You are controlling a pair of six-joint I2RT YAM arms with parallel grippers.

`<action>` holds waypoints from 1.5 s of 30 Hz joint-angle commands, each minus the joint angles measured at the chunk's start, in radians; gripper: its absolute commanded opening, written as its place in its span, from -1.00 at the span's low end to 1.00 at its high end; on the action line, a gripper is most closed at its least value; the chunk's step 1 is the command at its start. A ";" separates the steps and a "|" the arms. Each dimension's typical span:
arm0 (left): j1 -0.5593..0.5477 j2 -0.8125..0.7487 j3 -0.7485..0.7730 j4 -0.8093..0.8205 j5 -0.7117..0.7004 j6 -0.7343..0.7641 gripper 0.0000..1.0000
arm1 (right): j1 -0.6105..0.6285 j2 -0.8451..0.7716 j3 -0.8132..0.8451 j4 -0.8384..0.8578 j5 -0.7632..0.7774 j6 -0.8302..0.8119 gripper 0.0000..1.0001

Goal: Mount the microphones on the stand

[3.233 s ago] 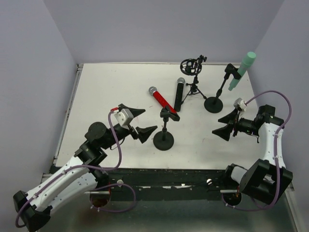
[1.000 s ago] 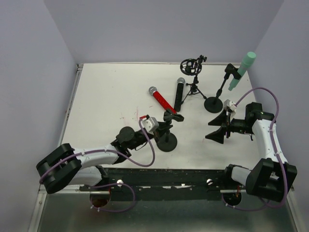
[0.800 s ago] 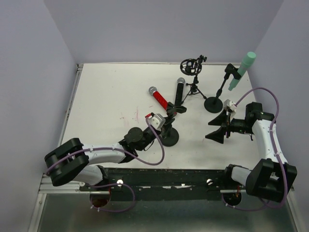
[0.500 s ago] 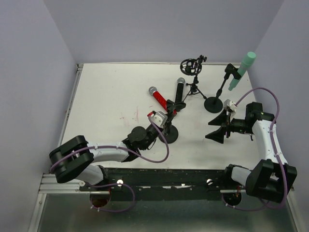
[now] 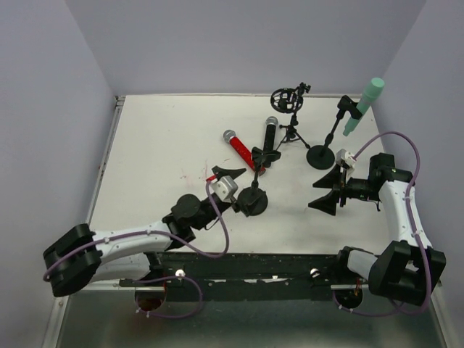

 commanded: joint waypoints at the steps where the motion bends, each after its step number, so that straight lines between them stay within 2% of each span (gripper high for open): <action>1: 0.065 -0.221 -0.074 -0.263 0.310 -0.032 0.95 | 0.004 -0.016 -0.013 0.020 0.002 0.003 0.82; 5: 0.260 -0.399 -0.063 -0.454 0.545 -0.118 0.97 | 0.004 -0.016 -0.011 0.023 0.004 0.001 0.82; 8: 0.380 -0.425 -0.040 -0.470 0.587 -0.216 0.97 | 0.007 -0.021 -0.010 0.026 0.004 0.004 0.82; 11: 0.499 -0.338 -0.022 -0.427 0.576 -0.412 0.97 | 0.008 -0.030 -0.011 0.027 0.004 0.009 0.82; 13: 0.579 -0.235 0.013 -0.440 0.571 -0.599 0.97 | 0.008 -0.041 -0.014 0.033 0.005 0.018 0.82; 16: 0.650 -0.045 0.180 -0.645 0.568 -0.814 0.97 | 0.008 -0.047 -0.019 0.041 0.005 0.027 0.82; 18: 0.655 0.094 0.294 -0.742 0.553 -0.883 0.97 | 0.008 -0.047 -0.017 0.044 0.007 0.029 0.82; 21: 0.644 0.254 0.424 -0.802 0.458 -0.994 0.97 | 0.008 -0.046 -0.016 0.041 0.010 0.031 0.82; 23: 0.624 0.364 0.576 -1.005 0.363 -1.025 0.96 | 0.008 -0.050 -0.014 0.043 0.011 0.030 0.82; 25: 0.595 0.499 0.809 -1.290 0.250 -1.028 0.96 | 0.008 -0.055 -0.014 0.044 0.013 0.035 0.82; 27: 0.578 0.640 1.019 -1.516 0.194 -1.032 0.95 | 0.008 -0.058 -0.014 0.053 0.014 0.044 0.82; 29: 0.570 0.754 1.153 -1.623 0.163 -1.034 0.93 | 0.008 -0.059 -0.016 0.055 0.014 0.049 0.82; 33: 0.563 0.857 1.268 -1.680 0.088 -1.057 0.88 | 0.008 -0.061 -0.016 0.059 0.018 0.052 0.82; 37: 0.558 0.961 1.415 -1.749 0.080 -1.038 0.84 | 0.010 -0.059 -0.013 0.059 0.018 0.054 0.82; 40: 0.549 1.018 1.478 -1.764 0.071 -1.026 0.72 | 0.010 -0.058 -0.014 0.058 0.018 0.054 0.83; 45: 0.544 1.103 1.570 -1.799 0.057 -1.020 0.63 | 0.010 -0.059 -0.014 0.055 0.016 0.057 0.83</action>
